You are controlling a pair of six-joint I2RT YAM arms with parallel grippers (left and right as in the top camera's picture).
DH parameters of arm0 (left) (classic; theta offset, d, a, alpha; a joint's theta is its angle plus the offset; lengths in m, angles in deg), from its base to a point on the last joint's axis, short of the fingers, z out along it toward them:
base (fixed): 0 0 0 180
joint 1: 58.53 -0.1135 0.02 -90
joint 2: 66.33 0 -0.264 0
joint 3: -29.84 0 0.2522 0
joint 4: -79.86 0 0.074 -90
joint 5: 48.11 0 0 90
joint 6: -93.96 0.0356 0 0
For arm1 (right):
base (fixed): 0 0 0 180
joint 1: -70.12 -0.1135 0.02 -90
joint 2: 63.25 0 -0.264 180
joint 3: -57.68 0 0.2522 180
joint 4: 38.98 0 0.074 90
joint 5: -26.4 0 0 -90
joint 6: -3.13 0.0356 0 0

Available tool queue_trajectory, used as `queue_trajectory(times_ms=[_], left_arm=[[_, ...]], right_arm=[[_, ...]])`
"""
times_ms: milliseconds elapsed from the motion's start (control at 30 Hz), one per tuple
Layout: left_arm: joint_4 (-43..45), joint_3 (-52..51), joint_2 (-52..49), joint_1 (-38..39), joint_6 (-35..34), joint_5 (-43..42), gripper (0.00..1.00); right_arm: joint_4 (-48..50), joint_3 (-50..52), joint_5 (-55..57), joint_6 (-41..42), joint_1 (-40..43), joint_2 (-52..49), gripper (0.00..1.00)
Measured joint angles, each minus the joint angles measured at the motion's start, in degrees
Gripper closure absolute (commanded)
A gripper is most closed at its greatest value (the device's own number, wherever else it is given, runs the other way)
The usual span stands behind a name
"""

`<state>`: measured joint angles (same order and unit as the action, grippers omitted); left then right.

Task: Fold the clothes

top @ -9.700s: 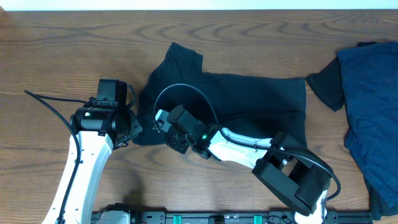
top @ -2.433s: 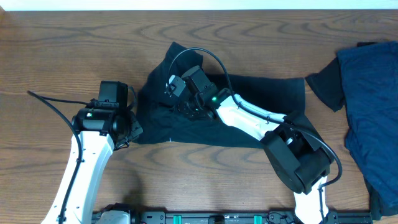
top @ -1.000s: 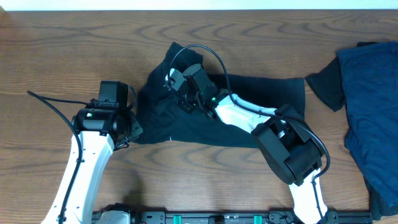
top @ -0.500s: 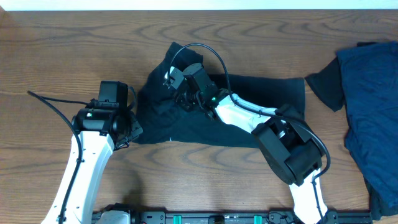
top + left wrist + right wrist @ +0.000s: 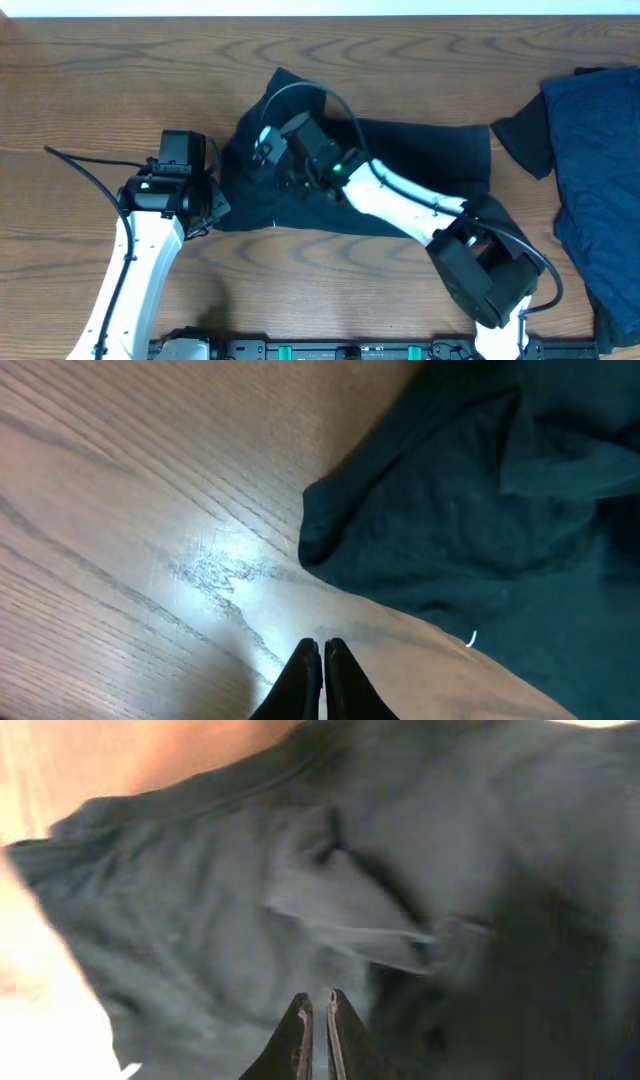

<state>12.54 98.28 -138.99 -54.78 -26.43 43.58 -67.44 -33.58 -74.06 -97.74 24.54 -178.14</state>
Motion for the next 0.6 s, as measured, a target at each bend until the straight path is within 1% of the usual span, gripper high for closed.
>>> queue_trajectory(times_ms=[167, 600], left_arm=[[0.0, -0.1, 0.0, 0.0, 0.0, 0.0, 0.94], [0.0, -0.1, 0.0, 0.0, 0.0, 0.0, 0.94]], right_arm=[[0.0, 0.0, 0.6, 1.8, -2.3, -0.6, 0.97], [2.9, 0.0, 3.8, 4.0, -2.2, -6.1, 0.98]])
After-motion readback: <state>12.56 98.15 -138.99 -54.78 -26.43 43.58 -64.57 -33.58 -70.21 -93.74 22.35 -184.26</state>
